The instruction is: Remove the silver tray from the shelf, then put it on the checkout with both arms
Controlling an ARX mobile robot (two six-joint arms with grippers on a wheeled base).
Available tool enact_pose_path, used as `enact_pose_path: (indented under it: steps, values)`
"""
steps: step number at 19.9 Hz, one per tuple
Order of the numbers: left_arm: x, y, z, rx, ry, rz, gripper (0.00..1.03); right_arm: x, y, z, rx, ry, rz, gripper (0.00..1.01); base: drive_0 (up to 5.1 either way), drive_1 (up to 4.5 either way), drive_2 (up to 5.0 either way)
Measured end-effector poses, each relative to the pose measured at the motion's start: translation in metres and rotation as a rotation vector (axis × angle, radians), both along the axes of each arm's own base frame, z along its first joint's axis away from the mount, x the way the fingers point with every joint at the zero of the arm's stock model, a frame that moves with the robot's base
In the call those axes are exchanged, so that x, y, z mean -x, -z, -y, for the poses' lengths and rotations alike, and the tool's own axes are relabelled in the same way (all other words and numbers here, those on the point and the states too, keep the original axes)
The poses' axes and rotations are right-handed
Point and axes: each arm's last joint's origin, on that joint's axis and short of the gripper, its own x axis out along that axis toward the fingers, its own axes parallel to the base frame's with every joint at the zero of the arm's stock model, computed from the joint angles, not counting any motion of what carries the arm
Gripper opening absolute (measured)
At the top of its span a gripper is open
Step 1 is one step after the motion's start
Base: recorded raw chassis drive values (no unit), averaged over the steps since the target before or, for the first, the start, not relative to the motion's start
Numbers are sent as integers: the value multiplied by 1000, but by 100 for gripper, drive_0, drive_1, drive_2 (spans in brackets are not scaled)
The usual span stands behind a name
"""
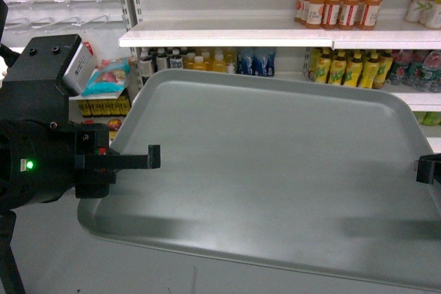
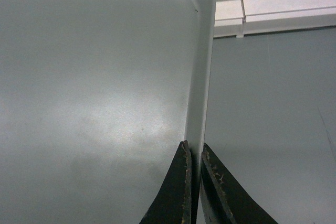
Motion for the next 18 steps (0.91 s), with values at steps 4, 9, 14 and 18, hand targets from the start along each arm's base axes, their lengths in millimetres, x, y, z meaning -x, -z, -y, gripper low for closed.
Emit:
enact_pose_path:
  steps: [4, 9, 14, 18]
  values:
    - [0, 0, 0, 0, 0, 2, 2, 0, 0, 0, 0, 0, 1, 3, 5, -423, 432]
    - [0, 0, 0, -1, 0, -1, 2, 0, 0, 0, 0, 0, -1, 3, 2, -427, 430]
    - [0, 0, 0, -1, 1, -2, 2, 0, 1, 0, 0, 0, -4, 3, -1, -429, 428]
    - [0, 0, 0, 0, 0, 1, 2, 0, 0, 0, 0, 0, 0, 3, -10, -439, 419]
